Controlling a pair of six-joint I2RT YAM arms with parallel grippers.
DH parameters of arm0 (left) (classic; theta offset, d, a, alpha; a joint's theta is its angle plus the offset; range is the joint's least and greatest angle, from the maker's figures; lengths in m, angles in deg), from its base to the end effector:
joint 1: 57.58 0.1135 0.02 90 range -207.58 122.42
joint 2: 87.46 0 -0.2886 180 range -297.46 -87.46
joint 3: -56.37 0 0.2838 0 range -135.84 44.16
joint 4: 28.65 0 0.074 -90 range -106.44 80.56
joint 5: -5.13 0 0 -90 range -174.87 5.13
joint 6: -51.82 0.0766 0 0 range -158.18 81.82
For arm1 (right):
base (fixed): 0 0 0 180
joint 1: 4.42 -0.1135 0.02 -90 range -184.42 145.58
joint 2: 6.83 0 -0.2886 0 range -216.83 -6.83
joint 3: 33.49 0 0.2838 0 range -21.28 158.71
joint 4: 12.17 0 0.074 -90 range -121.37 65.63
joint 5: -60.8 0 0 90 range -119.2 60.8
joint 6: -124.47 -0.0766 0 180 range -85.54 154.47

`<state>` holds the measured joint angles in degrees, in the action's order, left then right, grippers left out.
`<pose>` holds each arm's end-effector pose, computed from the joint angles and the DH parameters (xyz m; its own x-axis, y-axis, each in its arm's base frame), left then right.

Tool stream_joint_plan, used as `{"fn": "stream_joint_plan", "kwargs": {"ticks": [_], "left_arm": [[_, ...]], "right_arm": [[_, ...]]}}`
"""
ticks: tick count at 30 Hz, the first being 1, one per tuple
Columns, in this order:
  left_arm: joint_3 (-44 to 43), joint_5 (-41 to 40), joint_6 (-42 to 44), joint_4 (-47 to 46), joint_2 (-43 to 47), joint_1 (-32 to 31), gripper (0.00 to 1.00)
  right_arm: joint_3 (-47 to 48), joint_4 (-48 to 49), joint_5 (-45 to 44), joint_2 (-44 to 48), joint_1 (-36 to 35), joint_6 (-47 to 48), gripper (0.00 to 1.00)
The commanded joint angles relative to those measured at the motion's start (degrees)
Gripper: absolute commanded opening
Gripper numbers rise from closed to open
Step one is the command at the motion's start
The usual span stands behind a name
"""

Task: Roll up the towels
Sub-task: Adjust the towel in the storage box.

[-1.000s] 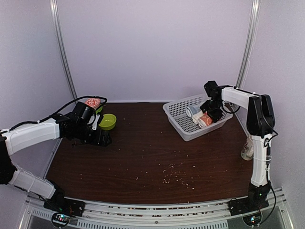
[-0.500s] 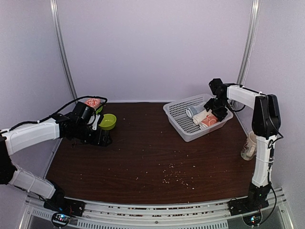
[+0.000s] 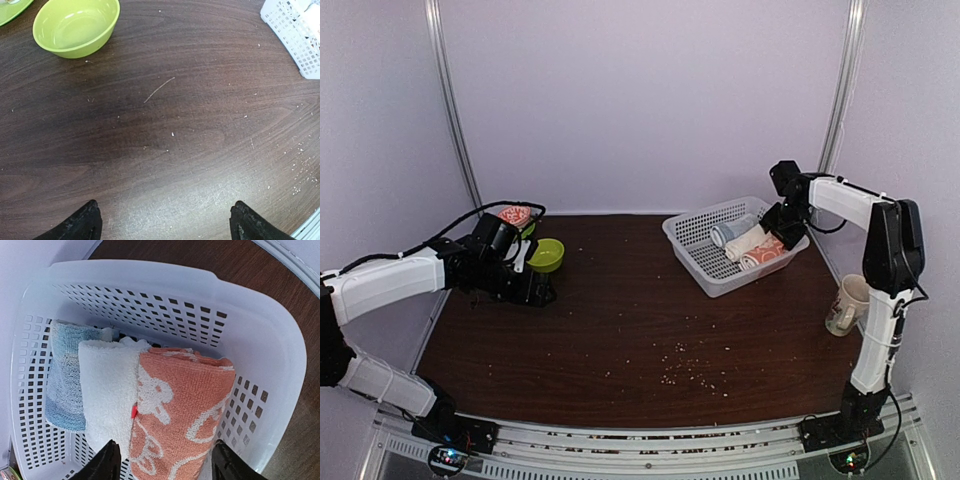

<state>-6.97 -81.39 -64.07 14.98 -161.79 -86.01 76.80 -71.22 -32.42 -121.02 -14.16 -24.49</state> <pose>0.2684 -0.1506 0.2146 -0.8660 -0.0268 -0.4993 0.1422 0.9441 -0.2973 0.4835 0.0786 0.2234 -0.5758 0.7691 -0.2774 0.6780 0.6387 0.3639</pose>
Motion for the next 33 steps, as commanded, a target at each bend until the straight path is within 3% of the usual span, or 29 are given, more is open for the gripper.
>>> {"fn": "stream_joint_plan", "kwargs": {"ticks": [1,9,23,25,30,33], "left_arm": [[-1.69,0.62,-0.30,-0.66,0.23,0.42,0.91],[-1.62,0.63,-0.30,-0.57,-0.01,0.40,0.91],[-1.95,0.26,-0.30,-0.25,-0.77,0.45,0.91],[-1.89,0.26,-0.30,-0.22,-0.73,0.35,0.91],[-1.86,0.42,-0.30,-0.18,-0.56,0.46,0.91],[-2.02,0.64,-0.25,-0.23,-0.64,0.40,0.91]], "right_arm": [[-2.10,0.16,-0.75,1.93,1.15,0.41,0.62],[-2.86,1.64,-0.09,-0.93,2.33,0.41,0.37],[5.96,-3.27,-0.19,-9.01,3.66,3.63,0.31],[7.46,-4.70,0.13,-9.83,3.83,4.21,0.36],[8.43,-5.48,0.85,-7.28,3.87,5.55,0.64],[8.14,-4.44,1.23,-3.65,3.70,6.41,0.71]]}}
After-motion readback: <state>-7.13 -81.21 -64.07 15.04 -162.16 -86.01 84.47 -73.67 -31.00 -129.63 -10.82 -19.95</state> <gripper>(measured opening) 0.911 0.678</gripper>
